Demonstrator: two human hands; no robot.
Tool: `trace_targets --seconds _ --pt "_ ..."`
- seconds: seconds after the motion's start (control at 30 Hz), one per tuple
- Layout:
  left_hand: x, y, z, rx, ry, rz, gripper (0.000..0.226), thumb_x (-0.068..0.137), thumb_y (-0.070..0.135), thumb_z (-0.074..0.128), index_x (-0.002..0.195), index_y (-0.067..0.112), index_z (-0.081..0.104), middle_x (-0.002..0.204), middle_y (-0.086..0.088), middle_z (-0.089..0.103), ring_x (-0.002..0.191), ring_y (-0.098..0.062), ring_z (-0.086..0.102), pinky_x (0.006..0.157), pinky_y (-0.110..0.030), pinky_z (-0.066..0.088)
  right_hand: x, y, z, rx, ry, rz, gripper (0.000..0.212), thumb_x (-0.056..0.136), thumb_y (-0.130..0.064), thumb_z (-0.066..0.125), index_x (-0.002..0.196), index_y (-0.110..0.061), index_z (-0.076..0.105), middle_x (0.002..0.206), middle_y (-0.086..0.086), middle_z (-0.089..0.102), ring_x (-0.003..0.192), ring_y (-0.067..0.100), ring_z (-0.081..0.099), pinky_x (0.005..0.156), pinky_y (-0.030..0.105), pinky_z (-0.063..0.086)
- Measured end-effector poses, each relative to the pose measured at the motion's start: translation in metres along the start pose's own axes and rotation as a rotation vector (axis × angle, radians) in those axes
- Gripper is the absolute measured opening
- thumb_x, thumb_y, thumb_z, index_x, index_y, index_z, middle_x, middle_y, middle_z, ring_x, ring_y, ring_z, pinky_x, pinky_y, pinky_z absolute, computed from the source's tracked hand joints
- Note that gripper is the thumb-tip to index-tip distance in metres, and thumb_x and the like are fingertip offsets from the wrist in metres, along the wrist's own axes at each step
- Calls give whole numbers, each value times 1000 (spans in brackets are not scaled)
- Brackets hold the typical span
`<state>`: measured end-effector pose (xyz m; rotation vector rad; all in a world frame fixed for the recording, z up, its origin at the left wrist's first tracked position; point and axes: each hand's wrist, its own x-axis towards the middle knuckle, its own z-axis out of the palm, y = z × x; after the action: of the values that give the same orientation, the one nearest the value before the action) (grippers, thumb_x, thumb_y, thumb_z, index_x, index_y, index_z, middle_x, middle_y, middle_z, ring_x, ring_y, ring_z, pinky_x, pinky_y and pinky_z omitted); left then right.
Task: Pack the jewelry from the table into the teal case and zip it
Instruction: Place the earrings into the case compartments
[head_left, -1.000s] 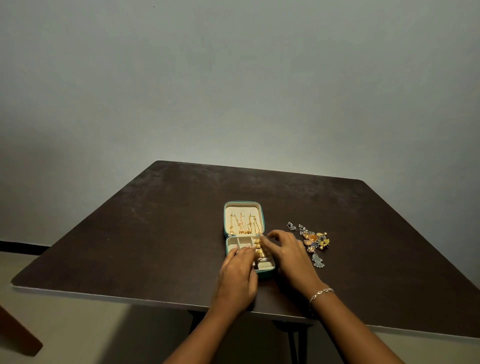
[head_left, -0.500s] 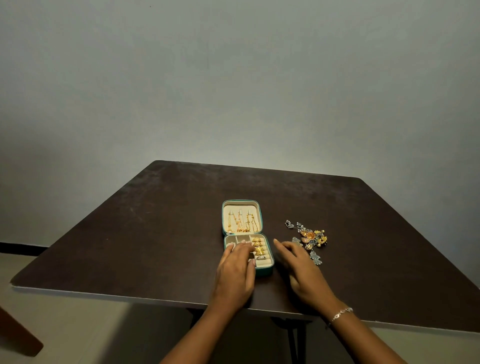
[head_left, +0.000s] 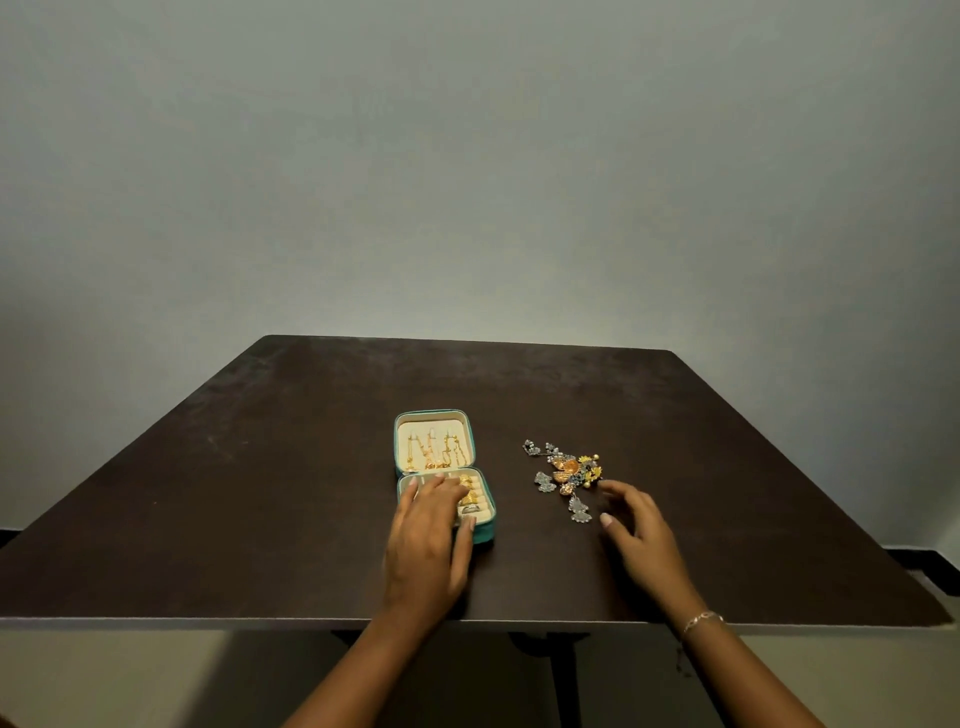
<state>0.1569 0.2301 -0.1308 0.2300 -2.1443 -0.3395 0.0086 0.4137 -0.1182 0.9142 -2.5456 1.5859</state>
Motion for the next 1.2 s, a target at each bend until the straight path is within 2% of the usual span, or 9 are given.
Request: trace_targets --seconds 0.1,0.2,0.37,0.5,0.67,0.8,0.9,1.03,1.2 --pt "6 19 8 -19 9 163 28 89 24 42 114 13 49 113 -9 64 116 -19 51 107 -37 30 19 5 -8 -14 89 144 30 89 -4 53 117 -12 55 121 9 50 107 15 49 86 21 36" --pt "9 40 26 -32 -60 276 31 96 28 29 115 12 49 116 -8 64 120 -17 46 107 -37 30 34 7 -7 -43 136 189 28 89 -9 53 116 -12 56 121 10 51 110 20 49 87 24 36" --pt "14 58 51 -86 -200 199 42 98 34 20 114 12 52 116 -7 63 119 -17 51 100 -28 41 49 15 -1 -117 220 199 20 88 -19 58 105 -11 63 106 8 58 99 20 55 77 23 36" --pt "15 59 61 -129 -218 115 30 89 28 38 115 17 48 113 -4 63 112 -14 55 96 -23 43 59 19 3 -239 197 239 18 83 -36 62 91 -21 66 95 2 60 98 21 51 75 26 36" --pt "19 54 68 -168 -208 74 27 85 27 41 111 19 46 105 -3 64 100 -9 54 87 -17 40 63 20 6 -256 175 264 3 82 -26 62 80 -25 61 91 -2 62 96 19 51 69 26 33" --pt "25 52 73 -150 -205 67 29 85 30 38 109 18 50 102 -2 64 94 -11 59 82 -18 41 59 18 2 -56 210 214 5 81 -19 65 77 -21 62 80 2 66 73 13 55 58 23 37" --pt "26 53 73 -148 -232 40 39 86 34 33 110 14 56 105 -3 64 97 -14 61 82 -19 41 52 20 -2 68 214 170 7 81 -11 65 77 -17 63 79 4 66 71 13 56 59 19 39" --pt "26 54 73 -131 -240 66 28 84 31 38 105 19 54 97 1 66 87 -11 63 73 -17 46 44 20 -6 215 200 148 18 83 -4 61 77 -20 60 64 2 56 61 11 51 59 25 42" --pt "23 56 69 -121 -269 110 19 83 31 40 98 23 50 89 5 64 81 -6 58 64 -17 46 37 24 -7 205 158 106 23 85 -4 56 77 -24 65 80 -6 66 74 9 58 67 24 44"
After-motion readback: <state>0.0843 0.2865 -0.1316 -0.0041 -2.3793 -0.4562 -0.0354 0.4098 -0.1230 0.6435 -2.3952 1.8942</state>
